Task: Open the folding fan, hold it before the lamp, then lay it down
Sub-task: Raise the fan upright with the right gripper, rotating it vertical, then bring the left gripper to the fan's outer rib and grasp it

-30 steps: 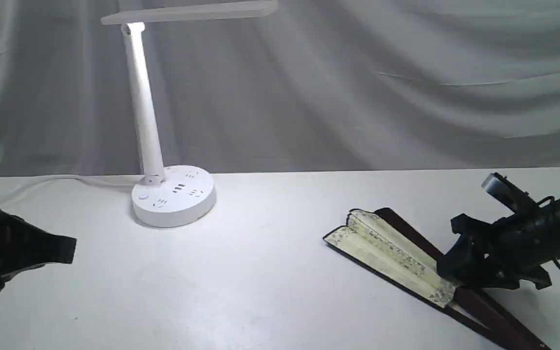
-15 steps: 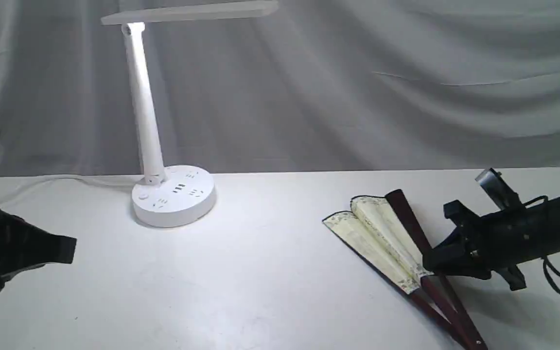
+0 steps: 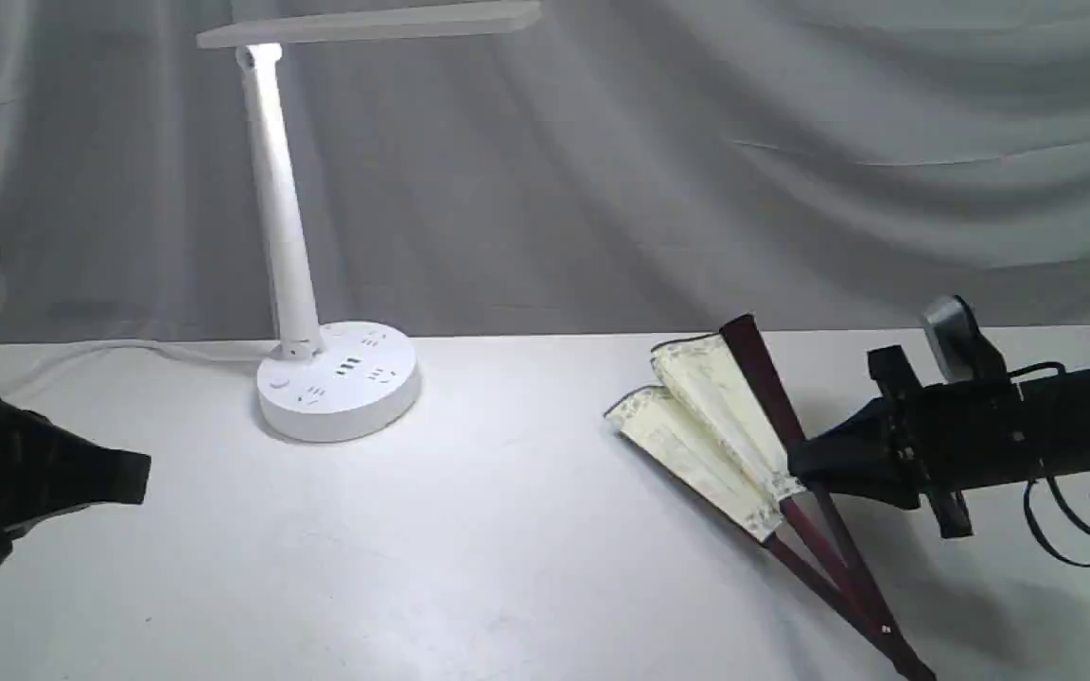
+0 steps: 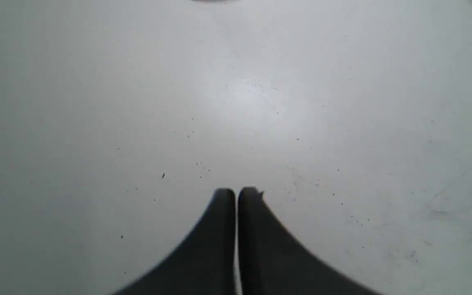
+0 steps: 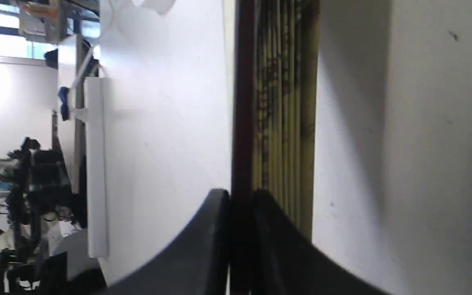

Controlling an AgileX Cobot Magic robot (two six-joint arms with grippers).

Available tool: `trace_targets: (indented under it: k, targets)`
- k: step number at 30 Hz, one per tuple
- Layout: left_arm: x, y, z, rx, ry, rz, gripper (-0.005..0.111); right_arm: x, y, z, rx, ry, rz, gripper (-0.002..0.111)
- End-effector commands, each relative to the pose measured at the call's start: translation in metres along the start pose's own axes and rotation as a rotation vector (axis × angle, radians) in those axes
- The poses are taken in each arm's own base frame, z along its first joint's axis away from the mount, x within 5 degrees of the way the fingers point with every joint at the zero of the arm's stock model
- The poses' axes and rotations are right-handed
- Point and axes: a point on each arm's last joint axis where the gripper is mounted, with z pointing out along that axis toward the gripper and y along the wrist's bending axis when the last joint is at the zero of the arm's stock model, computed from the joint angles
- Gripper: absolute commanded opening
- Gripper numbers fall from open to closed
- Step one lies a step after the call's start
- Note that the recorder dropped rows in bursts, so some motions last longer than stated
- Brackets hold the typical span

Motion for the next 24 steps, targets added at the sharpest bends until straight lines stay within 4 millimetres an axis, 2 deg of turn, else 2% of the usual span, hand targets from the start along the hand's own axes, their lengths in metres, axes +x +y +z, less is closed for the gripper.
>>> trace_targets:
  k: [1,8,16,19,24]
  targets:
    - [-0.004,-0.002,-0.001,0.009,-0.033,-0.004,0.000,-0.003,0.004,-0.003,-0.052,-0.039,0.000,0.000]
    - [-0.004,-0.002,-0.001,0.009,-0.033,-0.004,0.000,0.005,-0.001,0.001,-0.083,-0.061,0.077,0.000]
    - [-0.003,-0.002,-0.001,0.008,-0.015,-0.004,0.000,0.031,-0.015,0.007,-0.091,-0.040,0.187,0.000]
    - [-0.002,-0.001,-0.001,-0.005,0.000,0.019,0.000,0.038,-0.012,0.006,-0.096,-0.045,0.173,0.000]
    - [-0.001,0.001,-0.001,-0.021,0.003,0.044,0.000,0.045,0.004,-0.002,-0.106,-0.065,0.161,0.000]
